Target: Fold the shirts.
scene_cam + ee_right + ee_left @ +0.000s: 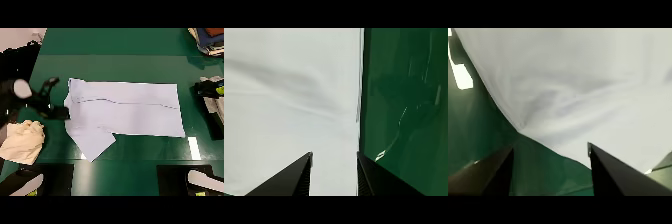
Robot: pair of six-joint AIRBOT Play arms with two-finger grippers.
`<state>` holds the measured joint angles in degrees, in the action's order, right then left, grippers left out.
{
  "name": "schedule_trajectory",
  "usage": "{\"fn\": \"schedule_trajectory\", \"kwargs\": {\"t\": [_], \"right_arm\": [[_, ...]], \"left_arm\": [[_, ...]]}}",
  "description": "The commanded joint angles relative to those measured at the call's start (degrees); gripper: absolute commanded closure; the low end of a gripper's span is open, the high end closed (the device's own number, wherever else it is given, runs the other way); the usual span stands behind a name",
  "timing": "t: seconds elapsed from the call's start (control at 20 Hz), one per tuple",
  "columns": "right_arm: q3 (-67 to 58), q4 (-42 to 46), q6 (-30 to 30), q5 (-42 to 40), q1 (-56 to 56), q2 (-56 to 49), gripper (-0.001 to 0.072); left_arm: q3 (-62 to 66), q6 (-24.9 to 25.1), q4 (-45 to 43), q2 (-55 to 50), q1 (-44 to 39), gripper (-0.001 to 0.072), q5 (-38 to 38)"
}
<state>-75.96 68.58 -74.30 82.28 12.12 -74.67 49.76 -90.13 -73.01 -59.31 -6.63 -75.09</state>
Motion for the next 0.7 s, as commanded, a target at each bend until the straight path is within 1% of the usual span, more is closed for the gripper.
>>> {"fn": "schedule_trajectory", "kwargs": {"t": [0.0,0.1,0.15,0.3,0.55,0.65], "right_arm": [[0.0,-0.1,0.0,0.3,-0.2,3.3,0.0375],[0.0,-0.1,0.0,0.4,-1.2,3.8,0.0375],[0.0,-0.1,0.0,0.5,-1.8,3.9,0.0375],[0.0,0.0,0.0,0.9,-3.8,3.9,0.0375],[0.0,0.0,0.0,0.9,-6.3,3.9,0.0375],[0.0,0.0,0.0,0.9,-6.7,3.9,0.0375]], "left_arm": [[-15.0,-3.7,6.7,9.6,0.0,0.017,2.5],[-20.5,-5.7,8.8,12.2,0.0,0.017,4.1],[-22.3,-5.8,9.7,12.6,0.0,0.017,5.8],[-25.4,-5.5,14.8,12.6,0.0,0.017,10.6],[-29.6,-5.4,20.2,12.6,0.0,0.017,19.5],[-30.3,-3.9,21.7,12.6,0.0,0.0171,21.7]]}}
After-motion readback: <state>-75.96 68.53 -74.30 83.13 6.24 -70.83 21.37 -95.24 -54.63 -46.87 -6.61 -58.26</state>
